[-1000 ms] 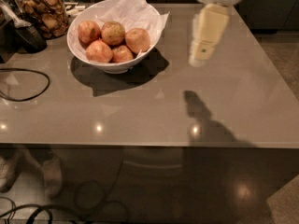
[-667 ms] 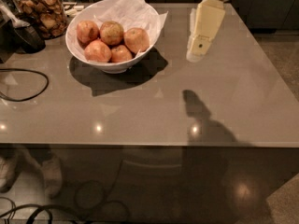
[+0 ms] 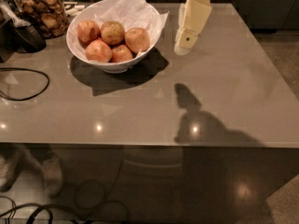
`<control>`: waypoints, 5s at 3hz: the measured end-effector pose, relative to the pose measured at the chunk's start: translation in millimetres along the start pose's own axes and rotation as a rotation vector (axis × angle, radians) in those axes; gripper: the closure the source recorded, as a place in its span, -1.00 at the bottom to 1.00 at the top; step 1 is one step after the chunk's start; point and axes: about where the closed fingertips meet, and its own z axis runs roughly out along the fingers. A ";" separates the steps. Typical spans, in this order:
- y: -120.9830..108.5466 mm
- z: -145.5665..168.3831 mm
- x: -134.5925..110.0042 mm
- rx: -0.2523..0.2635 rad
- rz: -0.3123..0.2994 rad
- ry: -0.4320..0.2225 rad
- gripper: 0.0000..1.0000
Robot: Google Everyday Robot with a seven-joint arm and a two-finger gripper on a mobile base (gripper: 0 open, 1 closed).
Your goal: Pick apple from white bowl
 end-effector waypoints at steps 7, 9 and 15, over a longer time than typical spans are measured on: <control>-79.2 80.8 -43.2 -0.111 0.009 -0.090 -0.51; -91.6 101.6 -42.7 -0.126 0.033 -0.090 -0.42; -103.4 155.4 -55.3 -0.187 0.063 -0.106 -0.40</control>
Offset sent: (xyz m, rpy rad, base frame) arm 0.0675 0.0415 -0.0021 0.0538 0.0814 0.0811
